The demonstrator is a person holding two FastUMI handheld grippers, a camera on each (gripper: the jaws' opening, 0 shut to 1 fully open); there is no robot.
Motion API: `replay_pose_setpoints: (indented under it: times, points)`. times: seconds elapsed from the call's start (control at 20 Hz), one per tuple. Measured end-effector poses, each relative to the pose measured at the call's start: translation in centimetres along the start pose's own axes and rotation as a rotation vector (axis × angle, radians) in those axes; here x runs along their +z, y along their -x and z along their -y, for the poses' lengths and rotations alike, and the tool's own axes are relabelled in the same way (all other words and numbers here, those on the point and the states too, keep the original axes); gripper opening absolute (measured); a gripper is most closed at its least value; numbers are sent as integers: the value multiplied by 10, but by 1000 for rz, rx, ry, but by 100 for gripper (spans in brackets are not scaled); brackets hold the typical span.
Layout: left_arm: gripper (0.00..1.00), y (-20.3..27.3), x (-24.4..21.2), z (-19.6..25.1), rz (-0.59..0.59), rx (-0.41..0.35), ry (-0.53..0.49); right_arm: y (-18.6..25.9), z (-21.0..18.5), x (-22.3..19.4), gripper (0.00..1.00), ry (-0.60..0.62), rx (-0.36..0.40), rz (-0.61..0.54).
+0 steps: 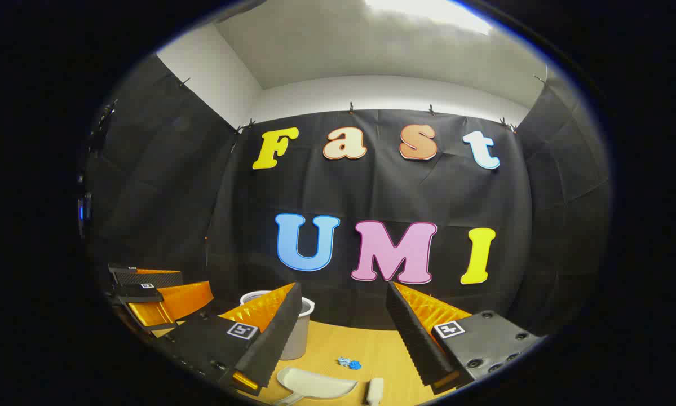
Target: Pick up the small broom and dustpan from the desktop, sweep the trash into the dustpan with the broom, and then empty the trash into the garbage bin.
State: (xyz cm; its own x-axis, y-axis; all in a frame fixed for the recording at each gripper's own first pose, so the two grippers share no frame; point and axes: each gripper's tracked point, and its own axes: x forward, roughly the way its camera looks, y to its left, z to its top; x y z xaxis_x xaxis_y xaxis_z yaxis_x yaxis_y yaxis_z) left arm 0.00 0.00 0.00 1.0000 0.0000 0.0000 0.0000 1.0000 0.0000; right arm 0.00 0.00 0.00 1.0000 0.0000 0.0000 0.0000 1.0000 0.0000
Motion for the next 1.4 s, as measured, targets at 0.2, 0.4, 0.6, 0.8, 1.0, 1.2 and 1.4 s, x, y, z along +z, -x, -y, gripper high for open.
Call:
replay_pose_setpoints:
  times: [0.2, 0.4, 0.6, 0.8, 1.0, 1.2, 1.4]
  points:
    - [79, 6, 2, 5, -5, -20, -6, 0, -9, -5, 87, -28, 24, -22]
    - [77, 7, 5, 4, 24, -14, -38, -1, -7, 1, 97, -5, 12, 1]
    - [79, 3, 1, 6, 24, -3, -28, 3, -3, -2, 87, 31, 5, -1]
    - [80, -1, -5, 17, 7, -47, -31, 10, 2, -7, 87, 19, -9, -17]
    - [80, -5, -8, 29, 12, -83, -31, 13, 14, -8, 87, 30, -42, -21]
    - [80, -9, -17, 32, -14, -87, -17, 17, 28, -7, 87, 20, -81, -20]
    - [80, -12, -20, 39, -20, -111, 12, 20, 36, -9, 87, 23, -105, -30]
